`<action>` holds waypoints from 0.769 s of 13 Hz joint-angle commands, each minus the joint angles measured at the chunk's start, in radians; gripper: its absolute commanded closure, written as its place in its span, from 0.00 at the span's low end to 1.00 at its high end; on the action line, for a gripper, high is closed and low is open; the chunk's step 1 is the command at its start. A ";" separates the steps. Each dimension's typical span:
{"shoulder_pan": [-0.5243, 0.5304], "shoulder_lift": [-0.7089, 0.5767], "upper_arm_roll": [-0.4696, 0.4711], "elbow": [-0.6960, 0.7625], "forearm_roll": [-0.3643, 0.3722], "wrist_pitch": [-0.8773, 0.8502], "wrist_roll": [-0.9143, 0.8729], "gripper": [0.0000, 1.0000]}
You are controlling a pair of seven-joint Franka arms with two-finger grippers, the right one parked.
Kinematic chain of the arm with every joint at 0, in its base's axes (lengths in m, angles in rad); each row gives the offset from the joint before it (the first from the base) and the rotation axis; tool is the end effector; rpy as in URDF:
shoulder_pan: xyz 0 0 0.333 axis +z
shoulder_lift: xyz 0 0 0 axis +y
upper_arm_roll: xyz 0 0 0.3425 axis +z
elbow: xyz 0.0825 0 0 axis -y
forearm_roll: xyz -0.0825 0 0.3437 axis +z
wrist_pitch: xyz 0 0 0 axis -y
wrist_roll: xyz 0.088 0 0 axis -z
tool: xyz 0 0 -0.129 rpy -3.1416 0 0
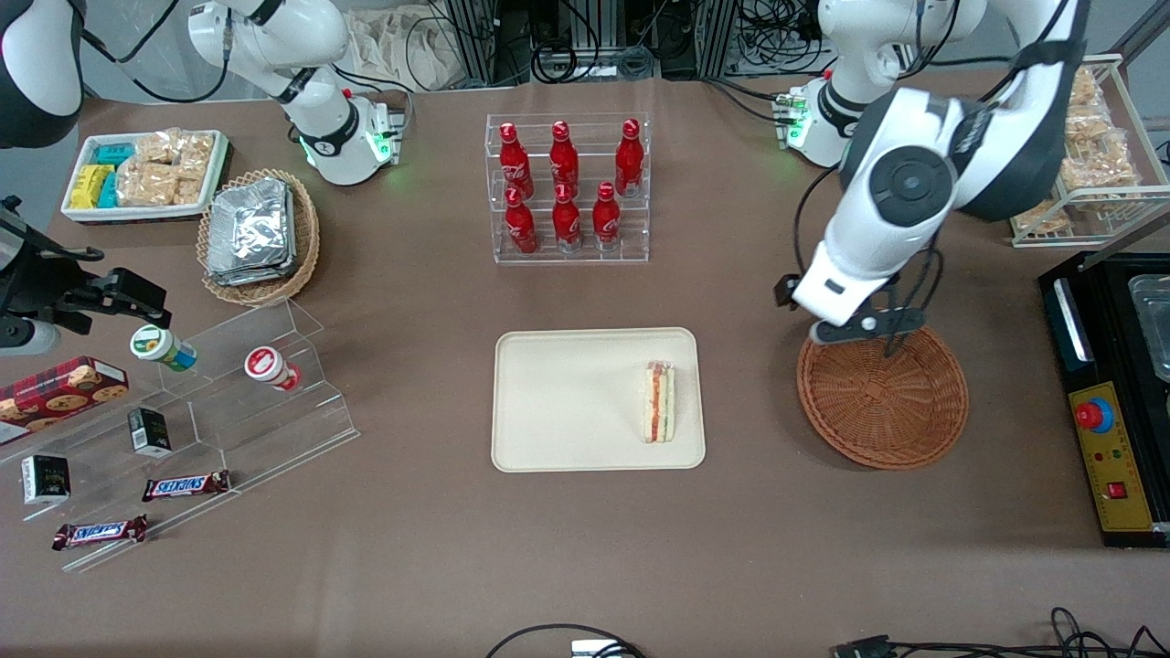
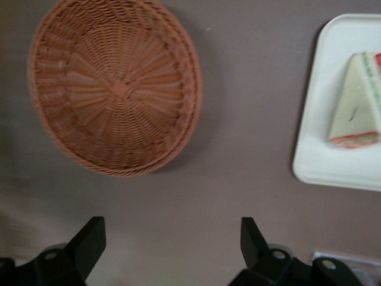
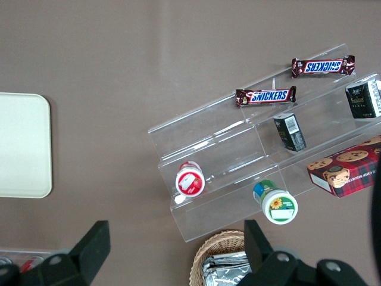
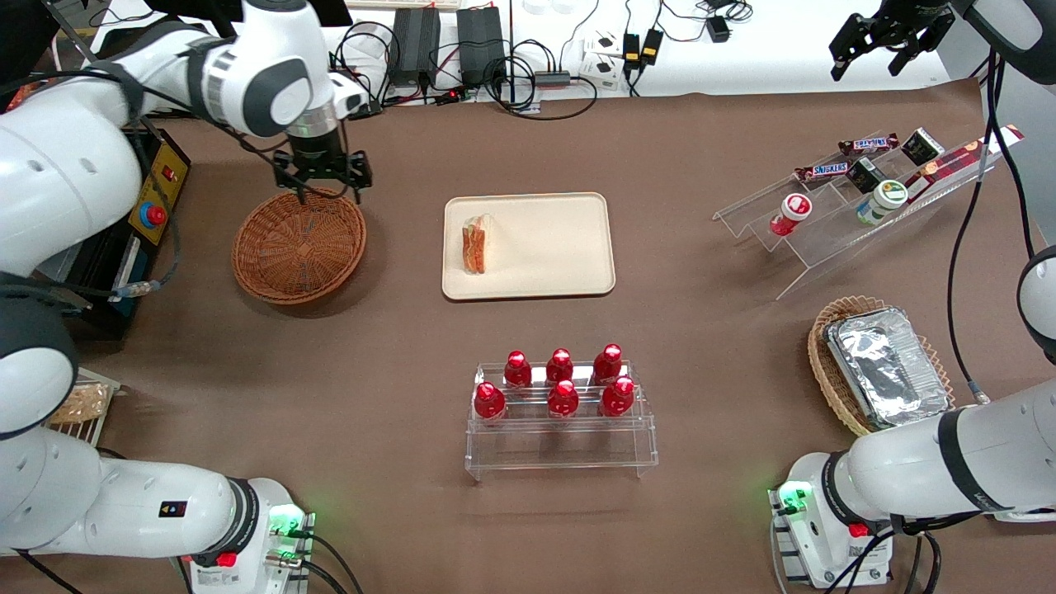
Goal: Place sandwich from basket to tray
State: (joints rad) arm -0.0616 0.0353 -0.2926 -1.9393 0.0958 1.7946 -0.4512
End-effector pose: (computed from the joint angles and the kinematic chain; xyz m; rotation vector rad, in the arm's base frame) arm 0.4791 -0.1647 0.4716 -2.9890 -0.0996 0.1983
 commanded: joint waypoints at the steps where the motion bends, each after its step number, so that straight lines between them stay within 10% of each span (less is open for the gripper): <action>1: 0.100 -0.070 -0.004 -0.027 -0.013 -0.043 0.177 0.00; 10: 0.304 -0.014 -0.007 0.222 -0.059 -0.207 0.548 0.00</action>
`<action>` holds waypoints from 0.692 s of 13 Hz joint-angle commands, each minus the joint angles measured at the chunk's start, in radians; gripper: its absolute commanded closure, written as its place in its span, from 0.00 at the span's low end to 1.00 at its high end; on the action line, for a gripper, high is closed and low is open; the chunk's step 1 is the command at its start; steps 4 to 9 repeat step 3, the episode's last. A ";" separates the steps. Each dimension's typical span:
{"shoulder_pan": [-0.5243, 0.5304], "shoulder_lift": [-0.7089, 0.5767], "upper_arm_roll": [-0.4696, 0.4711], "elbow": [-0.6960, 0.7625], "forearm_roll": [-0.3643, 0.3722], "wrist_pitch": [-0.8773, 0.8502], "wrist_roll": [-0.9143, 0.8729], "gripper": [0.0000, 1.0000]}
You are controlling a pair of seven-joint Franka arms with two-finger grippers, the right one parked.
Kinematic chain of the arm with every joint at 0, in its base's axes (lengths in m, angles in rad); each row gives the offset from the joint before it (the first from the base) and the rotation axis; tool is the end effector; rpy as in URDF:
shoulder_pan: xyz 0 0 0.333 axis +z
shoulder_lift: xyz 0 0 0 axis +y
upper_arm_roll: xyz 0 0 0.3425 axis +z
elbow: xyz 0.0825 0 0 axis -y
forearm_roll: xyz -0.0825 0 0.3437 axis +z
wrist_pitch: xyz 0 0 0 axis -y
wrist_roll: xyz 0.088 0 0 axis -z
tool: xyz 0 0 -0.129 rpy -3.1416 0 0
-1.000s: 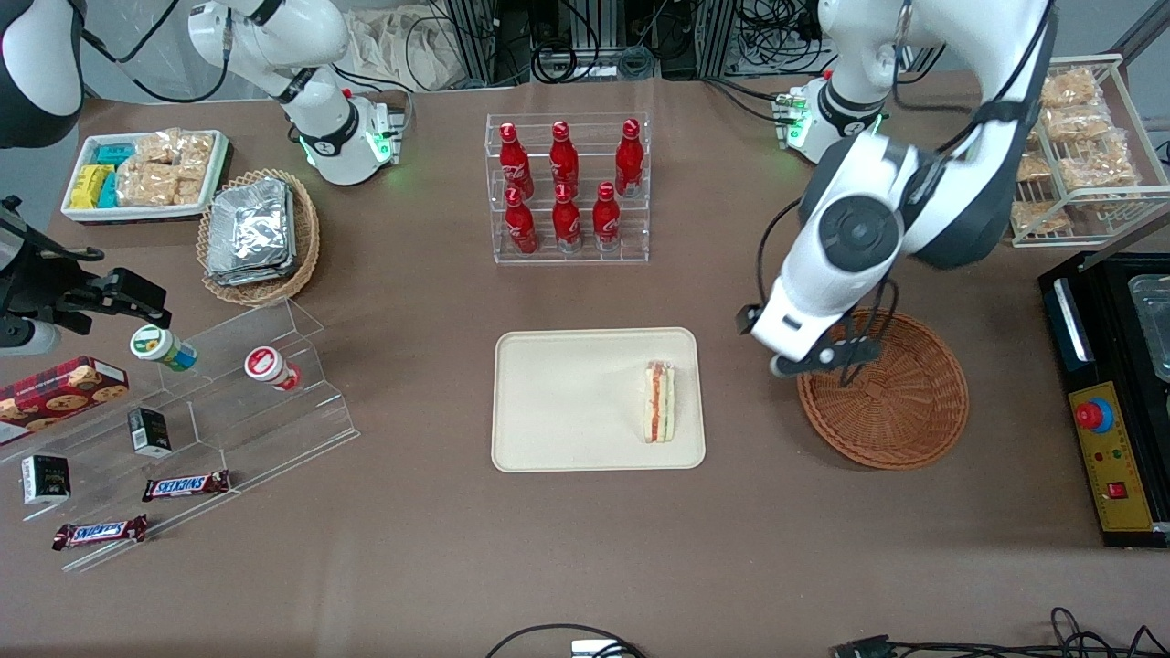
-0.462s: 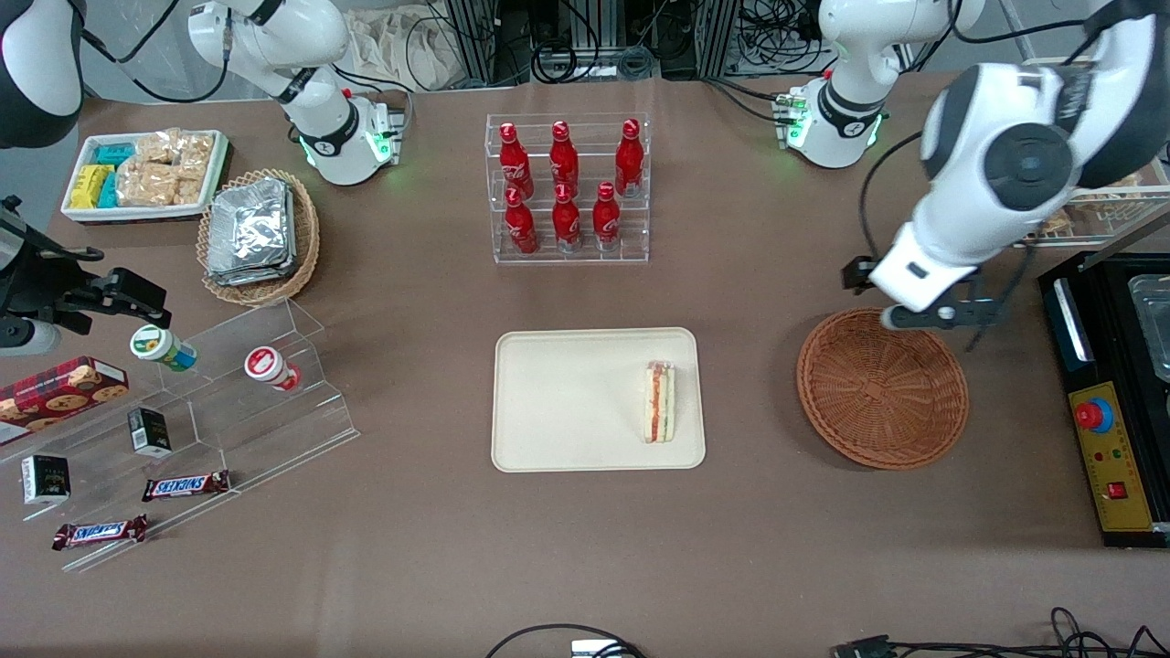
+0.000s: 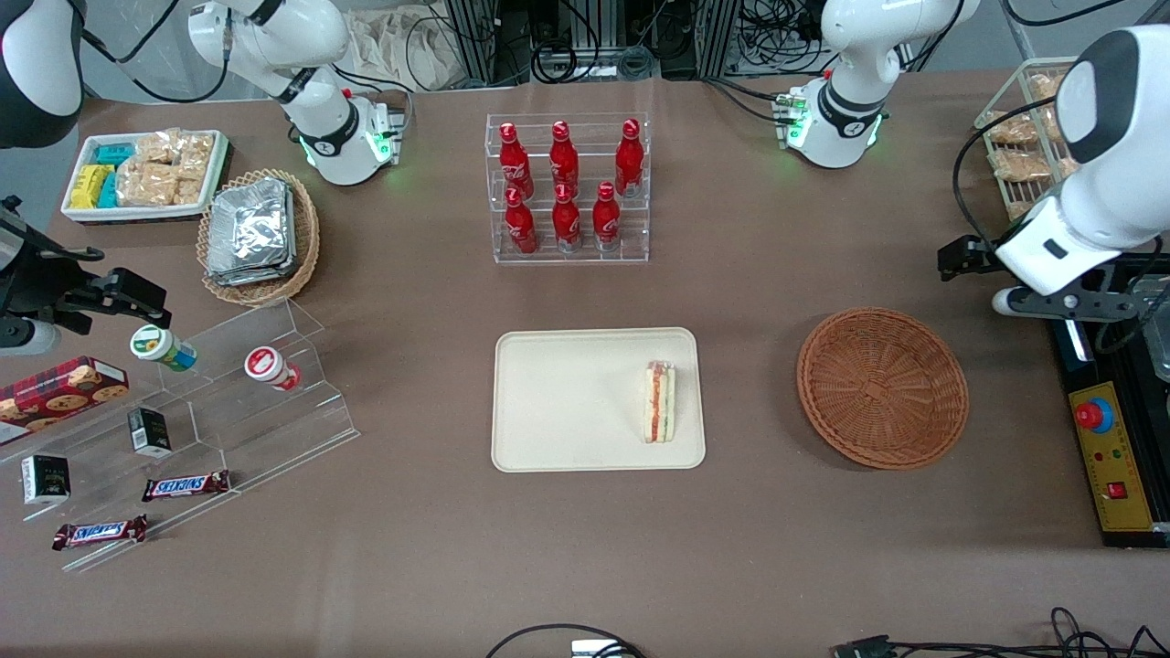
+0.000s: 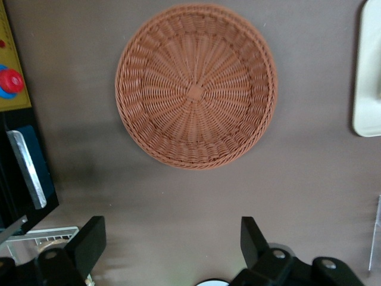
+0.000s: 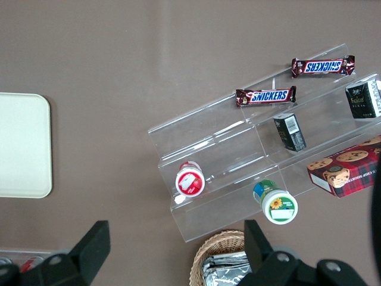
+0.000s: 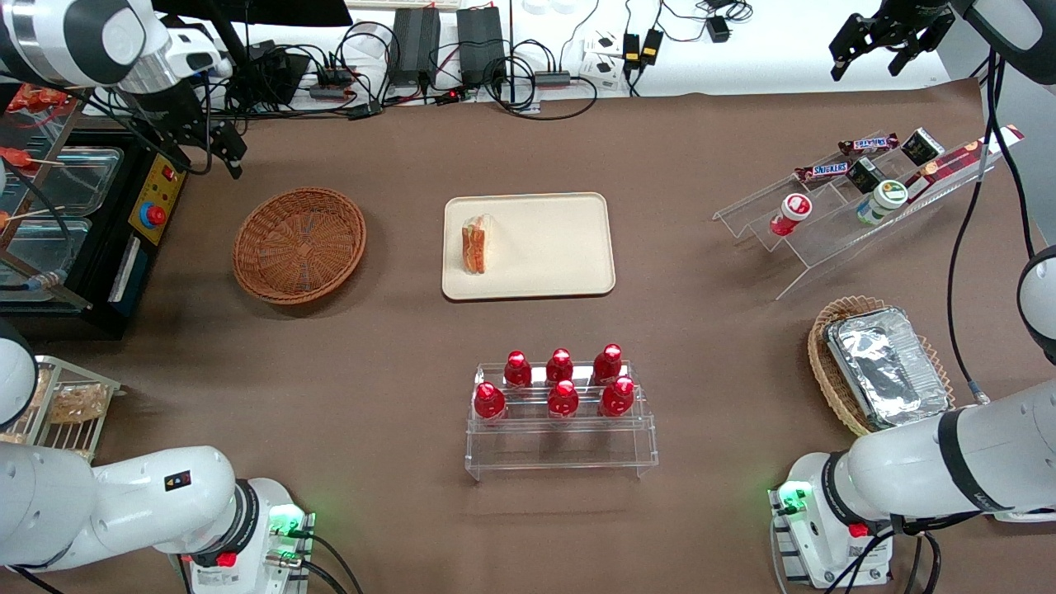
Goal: Place sandwich from basket to tray
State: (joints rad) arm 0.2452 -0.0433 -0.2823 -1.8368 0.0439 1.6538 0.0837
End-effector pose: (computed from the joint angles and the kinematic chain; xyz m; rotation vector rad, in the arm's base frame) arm 0.4904 -0.0153 0.5426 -3.0755 0.1947 0.2203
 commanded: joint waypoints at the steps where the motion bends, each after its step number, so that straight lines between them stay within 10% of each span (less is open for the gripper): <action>1: -0.009 0.101 -0.018 0.179 -0.006 -0.093 0.010 0.00; 9: -0.009 0.144 -0.020 0.252 -0.004 -0.143 0.013 0.00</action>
